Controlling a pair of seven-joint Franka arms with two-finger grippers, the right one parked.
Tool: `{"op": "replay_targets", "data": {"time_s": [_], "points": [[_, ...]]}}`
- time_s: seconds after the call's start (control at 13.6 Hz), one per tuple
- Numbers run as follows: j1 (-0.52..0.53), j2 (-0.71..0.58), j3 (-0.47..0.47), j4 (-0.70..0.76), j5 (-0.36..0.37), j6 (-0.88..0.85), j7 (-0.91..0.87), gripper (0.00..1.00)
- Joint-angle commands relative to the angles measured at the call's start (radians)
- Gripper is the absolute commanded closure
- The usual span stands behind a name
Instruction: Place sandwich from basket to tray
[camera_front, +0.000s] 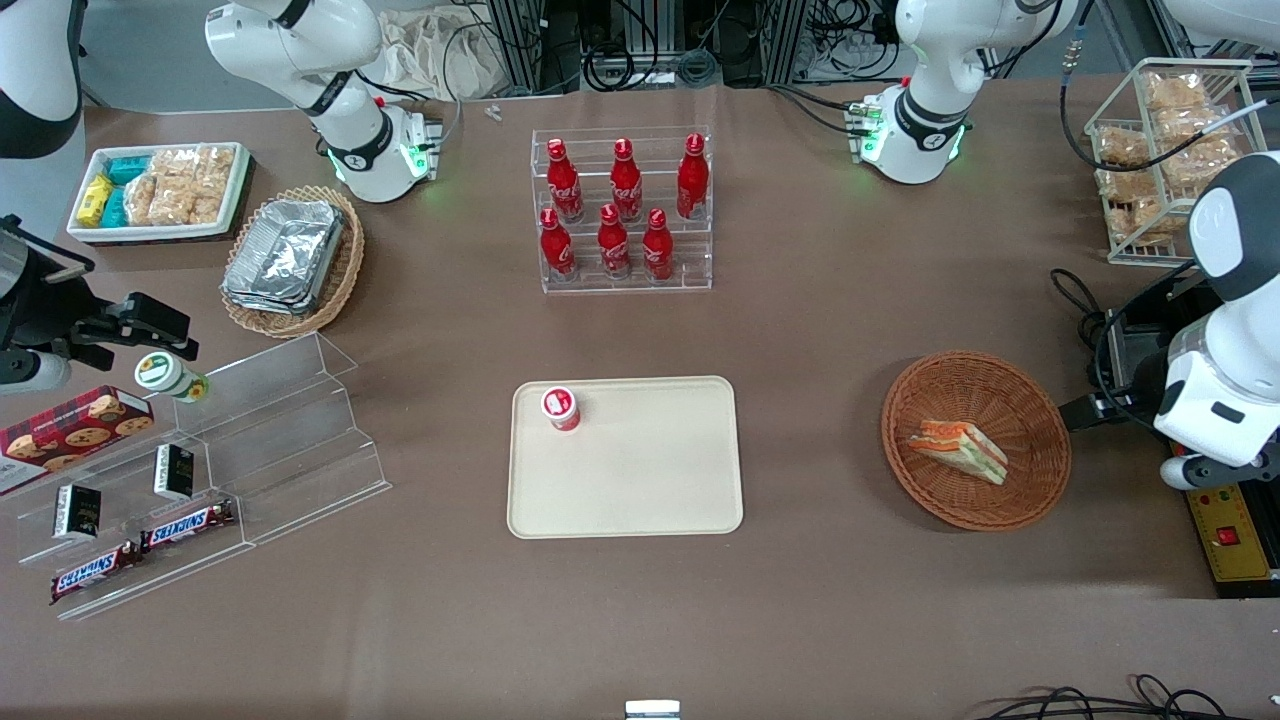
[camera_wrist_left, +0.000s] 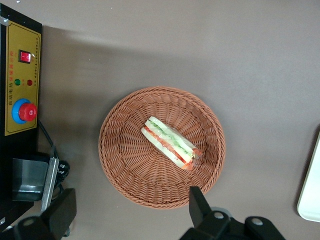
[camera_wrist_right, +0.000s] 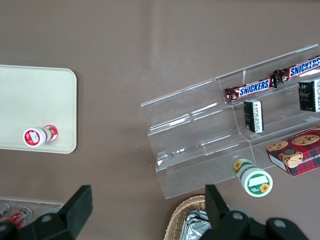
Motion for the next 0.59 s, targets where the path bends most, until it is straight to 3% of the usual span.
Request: {"op": "replay_targets", "data": {"time_s": [0.0,0.51], "points": [[-0.012,-0.017,0.013,0.003,-0.012,-0.012,0.007,0.00],[-0.018,-0.006,0.010,-0.032,-0.009,-0.053,0.019,0.00]]}}
